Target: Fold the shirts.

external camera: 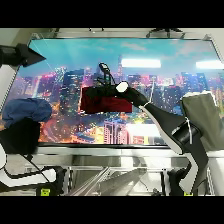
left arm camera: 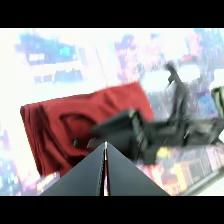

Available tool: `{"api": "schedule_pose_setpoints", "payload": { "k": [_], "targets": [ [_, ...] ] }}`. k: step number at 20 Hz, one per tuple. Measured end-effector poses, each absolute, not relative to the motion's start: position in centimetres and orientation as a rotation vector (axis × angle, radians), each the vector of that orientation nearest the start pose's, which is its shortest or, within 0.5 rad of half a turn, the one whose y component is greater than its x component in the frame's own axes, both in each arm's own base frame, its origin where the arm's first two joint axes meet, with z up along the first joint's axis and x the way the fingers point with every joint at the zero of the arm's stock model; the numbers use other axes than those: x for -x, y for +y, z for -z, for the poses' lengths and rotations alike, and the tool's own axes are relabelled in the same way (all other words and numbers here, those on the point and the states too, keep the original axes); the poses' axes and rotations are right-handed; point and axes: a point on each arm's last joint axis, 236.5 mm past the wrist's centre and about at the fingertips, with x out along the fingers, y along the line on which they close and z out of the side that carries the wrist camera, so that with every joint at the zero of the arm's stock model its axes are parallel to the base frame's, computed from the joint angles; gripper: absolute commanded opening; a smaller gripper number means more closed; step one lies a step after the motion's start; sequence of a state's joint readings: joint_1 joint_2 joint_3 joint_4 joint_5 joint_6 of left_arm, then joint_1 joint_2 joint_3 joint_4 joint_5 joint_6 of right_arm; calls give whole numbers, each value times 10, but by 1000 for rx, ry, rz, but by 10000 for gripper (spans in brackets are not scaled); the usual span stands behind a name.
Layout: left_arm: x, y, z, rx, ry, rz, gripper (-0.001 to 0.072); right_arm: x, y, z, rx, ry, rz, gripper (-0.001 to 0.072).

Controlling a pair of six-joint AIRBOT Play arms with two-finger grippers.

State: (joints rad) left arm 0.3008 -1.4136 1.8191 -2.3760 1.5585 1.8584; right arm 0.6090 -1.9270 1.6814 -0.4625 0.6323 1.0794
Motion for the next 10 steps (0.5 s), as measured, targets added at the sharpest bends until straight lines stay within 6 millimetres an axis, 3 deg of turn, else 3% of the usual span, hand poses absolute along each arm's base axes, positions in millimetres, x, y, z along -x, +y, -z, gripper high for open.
{"api": "schedule_pose_setpoints", "payload": {
  "k": [3, 7, 8, 10],
  "targets": [
    [-421, -46, -205, 382, 956, 579, 22, -470, 418, -48, -453, 875, -948, 333],
    [-419, -46, -191, 405, 975, 577, 22, -489, 334, -76, -509, 929, -931, 333],
    [-419, -46, -189, 406, 977, 578, 22, -490, 316, -76, -513, 959, -917, 350],
    [-418, -47, -188, 407, 982, 581, 22, -489, 281, -59, -489, 1047, -844, 491]
  ]
}}
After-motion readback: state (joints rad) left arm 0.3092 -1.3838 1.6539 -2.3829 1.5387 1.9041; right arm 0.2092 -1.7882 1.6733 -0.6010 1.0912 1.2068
